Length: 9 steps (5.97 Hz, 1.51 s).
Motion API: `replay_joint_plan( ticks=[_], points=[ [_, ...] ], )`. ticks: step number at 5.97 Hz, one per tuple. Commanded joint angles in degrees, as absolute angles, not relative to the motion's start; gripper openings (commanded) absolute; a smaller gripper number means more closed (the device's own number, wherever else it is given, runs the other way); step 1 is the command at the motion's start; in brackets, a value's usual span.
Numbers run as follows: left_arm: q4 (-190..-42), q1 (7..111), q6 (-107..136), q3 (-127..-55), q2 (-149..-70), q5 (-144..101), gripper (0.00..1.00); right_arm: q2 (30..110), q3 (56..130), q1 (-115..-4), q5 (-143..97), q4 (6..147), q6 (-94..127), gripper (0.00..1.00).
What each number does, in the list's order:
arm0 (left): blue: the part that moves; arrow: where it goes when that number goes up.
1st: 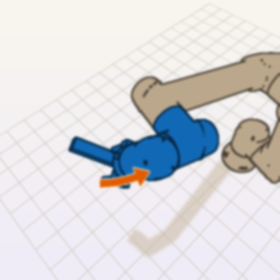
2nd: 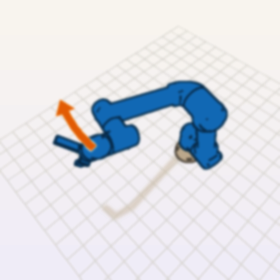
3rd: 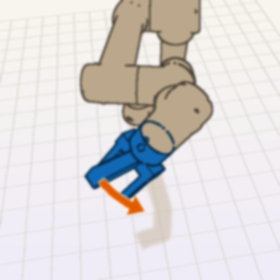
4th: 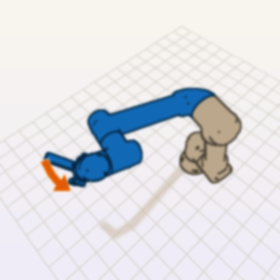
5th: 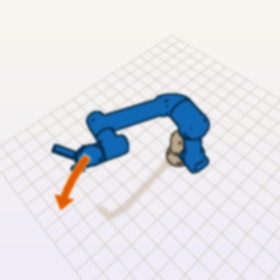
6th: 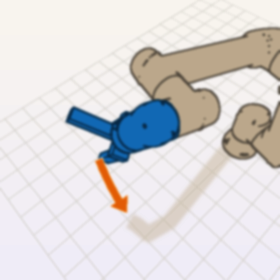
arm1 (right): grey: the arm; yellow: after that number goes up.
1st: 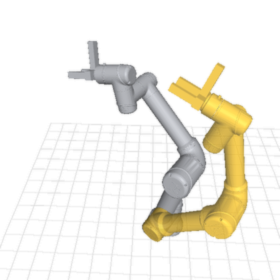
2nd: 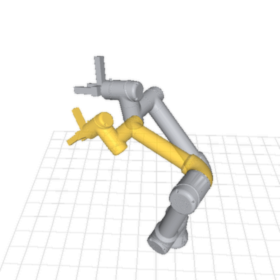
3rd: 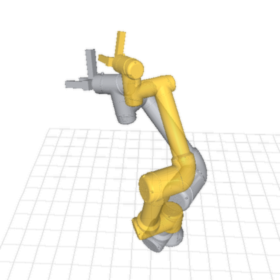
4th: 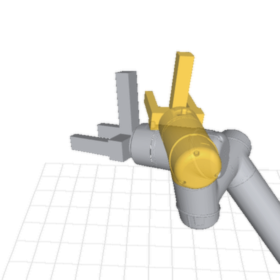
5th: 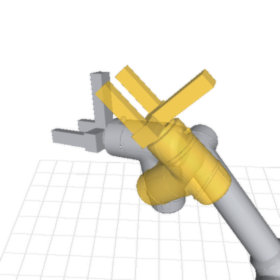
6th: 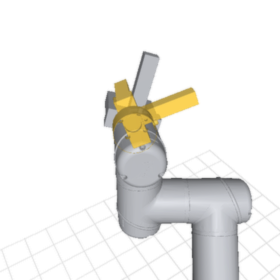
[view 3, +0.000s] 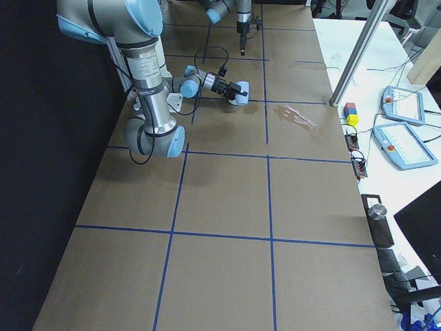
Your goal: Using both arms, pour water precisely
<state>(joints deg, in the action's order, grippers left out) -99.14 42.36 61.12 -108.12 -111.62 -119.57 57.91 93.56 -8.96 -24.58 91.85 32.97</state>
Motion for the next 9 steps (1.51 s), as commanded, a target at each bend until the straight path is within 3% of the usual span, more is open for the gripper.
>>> replay_joint_plan(
  ticks=[1, 7, 9],
  points=[
    [-99.14, 42.36, 61.17, -108.19, -111.62, -119.53, 1.00, 57.92, 93.60, -8.96, -24.17, 91.85, 32.17, 0.00],
    [-99.14, 42.36, 61.17, -108.37, -111.80, -119.62, 1.00, 57.74, 97.37, -9.58, -25.92, 89.83, 38.90, 0.02],
    [-99.14, 42.36, 61.17, -108.72, -111.80, -119.62, 1.00, 59.66, 100.09, -10.10, -29.59, 82.76, 43.65, 0.00]
  ],
)
